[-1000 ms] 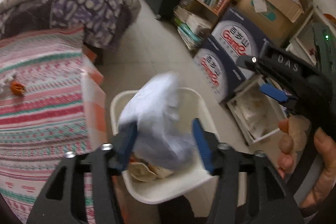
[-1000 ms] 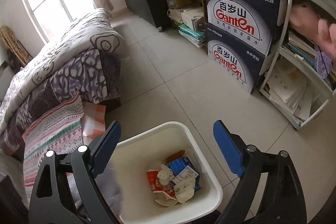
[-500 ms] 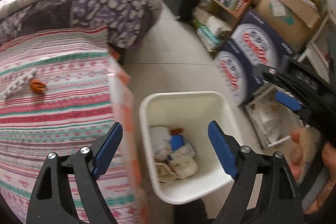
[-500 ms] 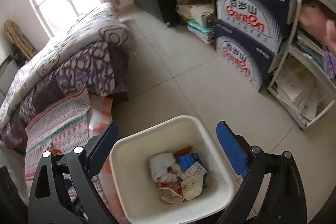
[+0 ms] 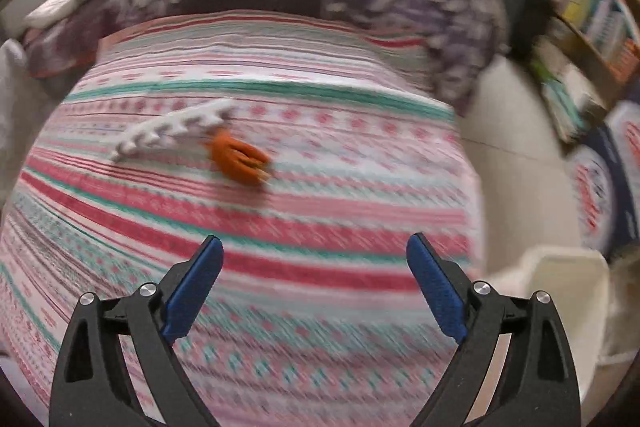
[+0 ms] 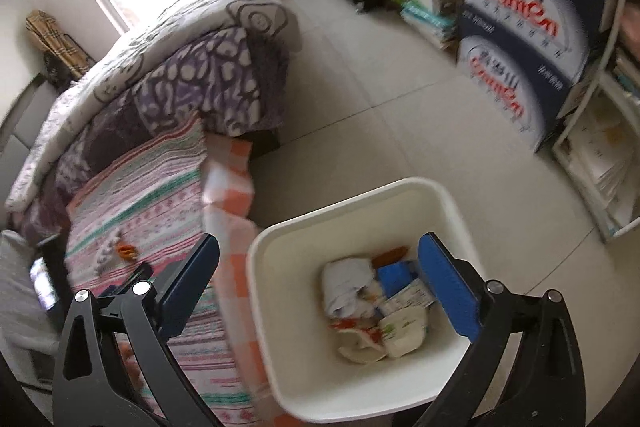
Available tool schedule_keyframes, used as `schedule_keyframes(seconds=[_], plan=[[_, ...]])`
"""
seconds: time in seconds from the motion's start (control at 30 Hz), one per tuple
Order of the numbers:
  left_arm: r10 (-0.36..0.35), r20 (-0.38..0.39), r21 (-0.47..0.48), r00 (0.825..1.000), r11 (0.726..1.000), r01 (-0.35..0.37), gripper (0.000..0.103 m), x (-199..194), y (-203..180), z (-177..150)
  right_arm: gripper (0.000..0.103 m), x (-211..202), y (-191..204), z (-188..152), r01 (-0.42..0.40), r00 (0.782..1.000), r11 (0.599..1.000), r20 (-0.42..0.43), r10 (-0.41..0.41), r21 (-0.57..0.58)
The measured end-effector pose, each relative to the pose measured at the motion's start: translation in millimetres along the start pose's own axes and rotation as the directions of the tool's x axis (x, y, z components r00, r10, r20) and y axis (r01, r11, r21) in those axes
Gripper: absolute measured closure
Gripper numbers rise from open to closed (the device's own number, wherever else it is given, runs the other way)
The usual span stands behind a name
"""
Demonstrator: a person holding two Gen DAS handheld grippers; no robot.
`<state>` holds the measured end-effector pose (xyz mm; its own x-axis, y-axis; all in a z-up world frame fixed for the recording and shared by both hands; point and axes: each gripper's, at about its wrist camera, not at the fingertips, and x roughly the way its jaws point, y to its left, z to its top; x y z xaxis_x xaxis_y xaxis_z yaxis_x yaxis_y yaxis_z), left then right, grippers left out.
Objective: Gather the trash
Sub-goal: 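Grasp the remaining orange peel with the left gripper, then grasp the white foam strip with the right gripper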
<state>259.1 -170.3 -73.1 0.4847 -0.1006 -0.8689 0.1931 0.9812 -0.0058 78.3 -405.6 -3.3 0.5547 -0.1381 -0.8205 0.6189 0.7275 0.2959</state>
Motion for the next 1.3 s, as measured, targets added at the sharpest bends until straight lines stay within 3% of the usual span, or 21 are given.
schedule_keyframes(seconds=[0.23, 0.33, 0.47, 0.53, 0.7, 0.8, 0.93, 1.07, 1.2, 1.3], plan=[[0.092, 0.002, -0.121, 0.996, 0.988, -0.091, 0.013, 35, 40, 30, 0.007, 11, 30, -6, -0.043, 0.998, 0.998, -0.043, 0.042, -0.036], [0.097, -0.008, -0.153, 0.995, 0.983, -0.097, 0.015, 45, 49, 36, 0.007, 15, 40, -10, -0.049, 0.997, 0.996, -0.064, 0.045, -0.068], [0.1, -0.003, -0.131, 0.995, 0.986, -0.099, 0.031, 50, 48, 41, 0.007, 17, 49, -12, -0.047, 0.997, 0.996, -0.069, 0.041, -0.081], [0.089, -0.01, -0.099, 0.996, 0.991, -0.089, 0.051, 53, 48, 41, 0.007, 20, 55, -15, -0.043, 0.996, 0.995, -0.078, 0.036, -0.088], [0.026, -0.017, -0.067, 1.0, 0.997, -0.027, 0.072, 49, 58, 36, 0.007, 27, 71, -22, -0.022, 0.996, 0.993, -0.09, 0.012, -0.115], [-0.015, -0.002, -0.069, 1.0, 0.998, 0.015, 0.074, 32, 78, 33, 0.007, 30, 79, -25, -0.013, 0.996, 0.992, -0.088, 0.002, -0.124], [-0.033, 0.044, -0.052, 0.998, 0.998, 0.035, 0.074, -2, 107, 26, 0.007, 36, 96, -34, -0.007, 0.996, 0.99, -0.091, -0.006, -0.142], [-0.03, 0.095, -0.096, 0.995, 0.995, 0.039, 0.074, -43, 154, 17, 0.007, 48, 125, -49, -0.02, 0.995, 0.983, -0.103, 0.001, -0.181], [0.04, 0.144, -0.152, 0.989, 0.988, -0.018, 0.074, -80, 200, 5, 0.007, 61, 174, -67, -0.042, 0.992, 0.969, -0.123, 0.012, -0.244], [0.084, 0.207, -0.146, 0.975, 0.988, -0.054, 0.074, -108, 221, 0, 0.007, 74, 225, -80, -0.082, 0.988, 0.969, -0.147, 0.048, -0.234]])
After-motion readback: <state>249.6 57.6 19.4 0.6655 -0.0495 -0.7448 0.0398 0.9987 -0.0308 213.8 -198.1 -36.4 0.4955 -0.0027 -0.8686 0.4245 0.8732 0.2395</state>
